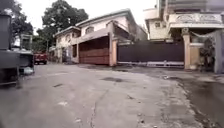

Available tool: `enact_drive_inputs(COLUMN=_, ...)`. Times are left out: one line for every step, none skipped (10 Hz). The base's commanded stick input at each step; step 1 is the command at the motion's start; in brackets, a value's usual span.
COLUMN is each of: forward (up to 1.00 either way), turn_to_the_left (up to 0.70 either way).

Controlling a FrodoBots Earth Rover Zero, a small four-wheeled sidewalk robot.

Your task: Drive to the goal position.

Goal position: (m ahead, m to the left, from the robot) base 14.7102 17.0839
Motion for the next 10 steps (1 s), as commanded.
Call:
enact_drive_inputs(forward=0.3, turn_to_the_left=0.27)
enact_drive_inputs(forward=0.3, turn_to_the_left=0.27)
enact_drive_inputs(forward=0.3, turn_to_the_left=0.27)
enact_drive_inputs(forward=0.3, turn_to_the_left=0.27)
enact_drive_inputs(forward=0.3, turn_to_the_left=0.27)
enact_drive_inputs(forward=0.3, turn_to_the_left=0.27)
enact_drive_inputs(forward=0.3, turn_to_the_left=0.27)
enact_drive_inputs(forward=0.3, turn_to_the_left=0.27)
enact_drive_inputs(forward=0.3, turn_to_the_left=0.07)
enact_drive_inputs(forward=0.3, turn_to_the_left=0.0)
